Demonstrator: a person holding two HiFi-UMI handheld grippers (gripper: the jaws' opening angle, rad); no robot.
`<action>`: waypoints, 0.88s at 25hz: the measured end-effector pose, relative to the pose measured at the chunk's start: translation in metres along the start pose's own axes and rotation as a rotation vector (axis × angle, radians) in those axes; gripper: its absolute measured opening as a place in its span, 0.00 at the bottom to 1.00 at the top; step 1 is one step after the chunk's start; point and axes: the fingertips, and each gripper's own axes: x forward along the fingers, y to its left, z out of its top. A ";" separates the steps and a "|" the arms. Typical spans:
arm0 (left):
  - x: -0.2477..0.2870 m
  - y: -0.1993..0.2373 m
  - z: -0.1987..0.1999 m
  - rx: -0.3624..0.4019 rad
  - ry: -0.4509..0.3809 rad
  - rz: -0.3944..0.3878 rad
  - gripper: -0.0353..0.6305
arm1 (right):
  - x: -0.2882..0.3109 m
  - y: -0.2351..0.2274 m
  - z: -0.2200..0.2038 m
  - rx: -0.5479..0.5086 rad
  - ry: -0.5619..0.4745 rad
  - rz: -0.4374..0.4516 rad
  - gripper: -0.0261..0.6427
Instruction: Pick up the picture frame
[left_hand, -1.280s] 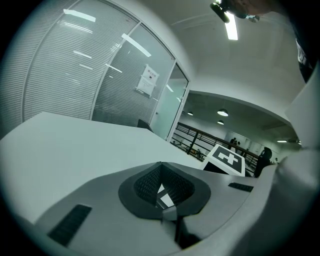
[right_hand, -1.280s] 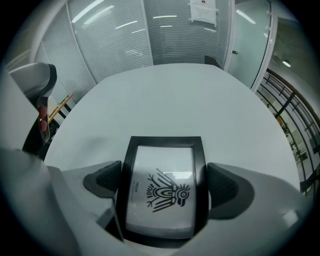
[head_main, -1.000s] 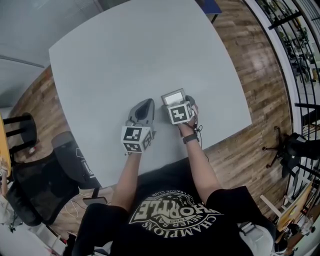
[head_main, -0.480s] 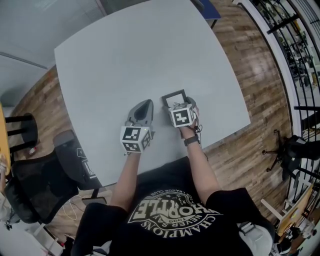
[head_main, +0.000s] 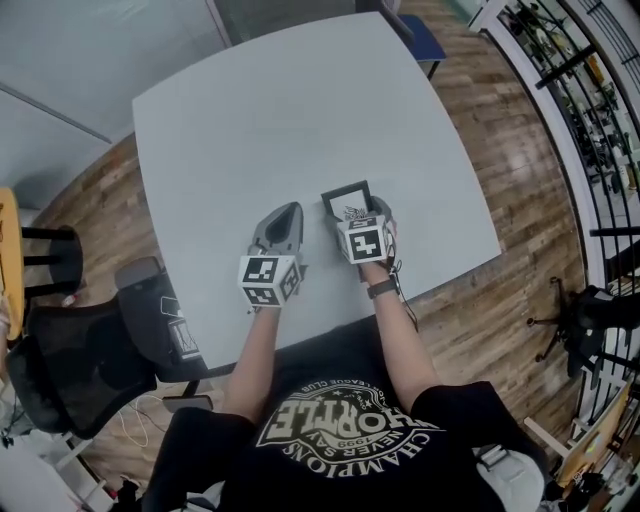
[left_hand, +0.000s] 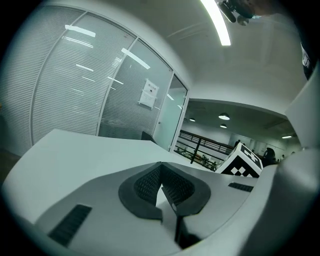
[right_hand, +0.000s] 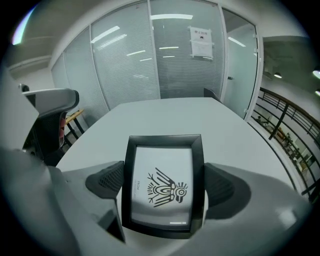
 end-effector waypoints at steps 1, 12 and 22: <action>-0.005 0.001 0.004 0.003 -0.008 0.007 0.06 | -0.005 0.005 0.004 0.010 -0.015 0.008 0.78; -0.067 0.011 0.040 0.017 -0.104 0.077 0.06 | -0.078 0.044 0.070 -0.002 -0.294 0.016 0.78; -0.113 0.006 0.101 0.060 -0.238 0.108 0.06 | -0.178 0.077 0.148 -0.042 -0.582 0.029 0.78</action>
